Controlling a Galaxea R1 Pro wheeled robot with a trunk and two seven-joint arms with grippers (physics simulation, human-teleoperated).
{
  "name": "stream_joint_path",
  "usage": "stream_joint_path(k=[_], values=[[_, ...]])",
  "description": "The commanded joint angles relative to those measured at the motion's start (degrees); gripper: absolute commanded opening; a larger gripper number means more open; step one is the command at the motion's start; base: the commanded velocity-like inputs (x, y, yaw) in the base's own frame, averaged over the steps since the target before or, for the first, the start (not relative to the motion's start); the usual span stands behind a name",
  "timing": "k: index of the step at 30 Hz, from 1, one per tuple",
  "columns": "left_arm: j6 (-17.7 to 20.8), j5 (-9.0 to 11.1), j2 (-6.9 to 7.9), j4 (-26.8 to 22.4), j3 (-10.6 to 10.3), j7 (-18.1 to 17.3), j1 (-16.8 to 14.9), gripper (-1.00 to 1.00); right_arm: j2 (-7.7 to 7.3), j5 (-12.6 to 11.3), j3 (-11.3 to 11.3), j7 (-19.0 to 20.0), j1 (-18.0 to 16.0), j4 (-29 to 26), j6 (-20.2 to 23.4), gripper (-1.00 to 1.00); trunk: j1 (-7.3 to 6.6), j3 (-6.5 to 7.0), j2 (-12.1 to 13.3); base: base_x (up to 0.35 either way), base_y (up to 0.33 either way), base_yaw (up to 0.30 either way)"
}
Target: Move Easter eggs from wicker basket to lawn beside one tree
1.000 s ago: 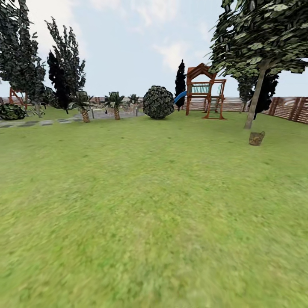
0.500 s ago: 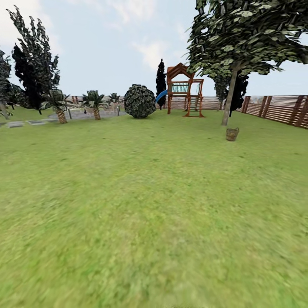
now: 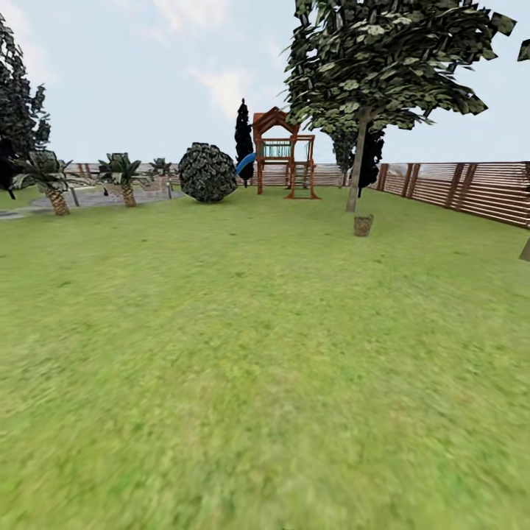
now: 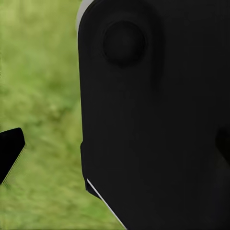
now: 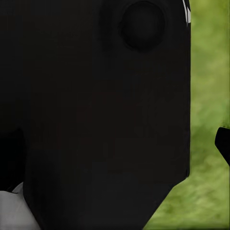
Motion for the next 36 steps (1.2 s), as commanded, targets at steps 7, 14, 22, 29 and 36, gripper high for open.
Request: stream_joint_path(k=[7,14,22,29,36], values=[[-0.18,0.14,-0.02,0.04,0.43,-0.02,-0.03,1.0,0.0,-0.09,-0.37,0.19,0.0,-0.15,-0.02,1.0,0.0,-0.23,-0.03,0.0,0.0,-0.279],[-0.18,0.25,-0.07,0.04,0.55,0.01,-0.03,1.0,0.0,-0.09,-0.46,0.19,0.0,-0.18,-0.02,1.0,0.0,-0.43,-0.03,0.0,0.0,-0.277],[0.3,-0.12,-0.39,0.04,0.18,-0.08,-0.03,1.0,0.0,-0.09,-0.39,0.2,0.0,-0.2,-0.02,1.0,0.0,-0.65,-0.03,0.048,-0.039,-0.277],[0.19,-0.21,-0.62,-0.03,0.06,-0.11,-0.06,1.0,0.0,-0.09,-0.41,0.25,0.0,-0.21,-0.02,1.0,0.0,-0.85,-0.03,0.195,-0.154,-0.276],[-0.18,-0.23,-0.59,-0.09,-0.17,-0.11,-0.1,1.0,0.0,-0.09,-0.45,0.2,0.0,-0.21,-0.07,1.0,0.0,-0.98,-0.03,0.283,-0.063,-0.166]])
